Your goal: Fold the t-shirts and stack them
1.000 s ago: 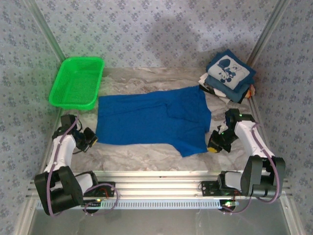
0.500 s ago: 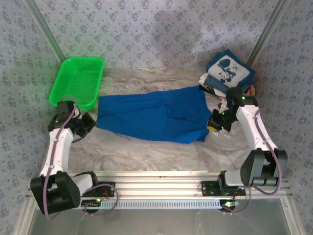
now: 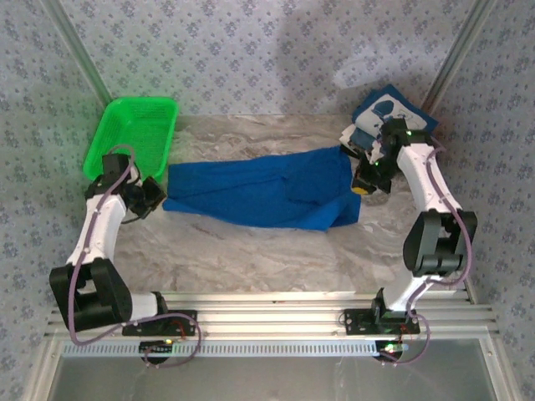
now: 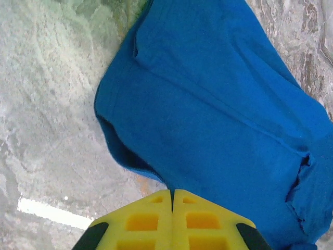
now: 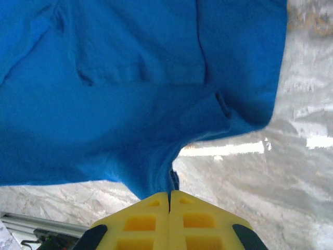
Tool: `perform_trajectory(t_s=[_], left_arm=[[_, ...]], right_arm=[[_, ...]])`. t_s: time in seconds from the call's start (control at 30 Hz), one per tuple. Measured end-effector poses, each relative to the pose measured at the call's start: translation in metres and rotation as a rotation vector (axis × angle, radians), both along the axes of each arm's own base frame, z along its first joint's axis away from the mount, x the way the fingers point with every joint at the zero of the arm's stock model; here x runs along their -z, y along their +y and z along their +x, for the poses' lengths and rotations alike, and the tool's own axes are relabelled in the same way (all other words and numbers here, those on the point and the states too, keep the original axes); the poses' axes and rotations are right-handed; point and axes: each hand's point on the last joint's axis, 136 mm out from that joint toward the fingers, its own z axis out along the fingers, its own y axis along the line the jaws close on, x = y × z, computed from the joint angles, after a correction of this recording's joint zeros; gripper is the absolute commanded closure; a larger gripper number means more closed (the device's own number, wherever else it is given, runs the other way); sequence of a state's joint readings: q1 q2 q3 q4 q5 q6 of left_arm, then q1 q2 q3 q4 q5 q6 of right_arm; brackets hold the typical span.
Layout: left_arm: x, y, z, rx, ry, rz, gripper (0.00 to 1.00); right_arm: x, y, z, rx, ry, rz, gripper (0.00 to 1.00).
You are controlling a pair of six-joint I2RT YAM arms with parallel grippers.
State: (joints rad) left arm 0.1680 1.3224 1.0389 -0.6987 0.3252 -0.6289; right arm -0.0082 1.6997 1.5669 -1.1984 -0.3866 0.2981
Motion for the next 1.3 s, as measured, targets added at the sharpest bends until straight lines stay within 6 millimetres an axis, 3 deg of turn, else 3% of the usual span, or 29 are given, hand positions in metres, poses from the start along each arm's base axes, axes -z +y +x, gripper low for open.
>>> perform_trajectory(t_s=[0.17, 0.33, 0.83, 1.3], left_arm=[[0.014, 0.007, 0.014, -0.003, 0.039, 0.021, 1.00], [0.033, 0.012, 0.016, -0.014, 0.094, 0.037, 1.00], [0.052, 0.024, 0.021, -0.040, 0.133, 0.070, 1.00], [0.072, 0.029, 0.025, -0.047, 0.176, 0.084, 1.00]], right_arm=[[0.008, 0.000, 0.030, -0.040, -0.001, -0.021, 1.00], [0.019, 0.000, 0.048, -0.074, 0.018, -0.042, 1.00], [0.024, -0.003, 0.084, -0.116, 0.000, -0.091, 1.00], [0.030, 0.018, 0.112, -0.157, -0.022, -0.109, 1.00]])
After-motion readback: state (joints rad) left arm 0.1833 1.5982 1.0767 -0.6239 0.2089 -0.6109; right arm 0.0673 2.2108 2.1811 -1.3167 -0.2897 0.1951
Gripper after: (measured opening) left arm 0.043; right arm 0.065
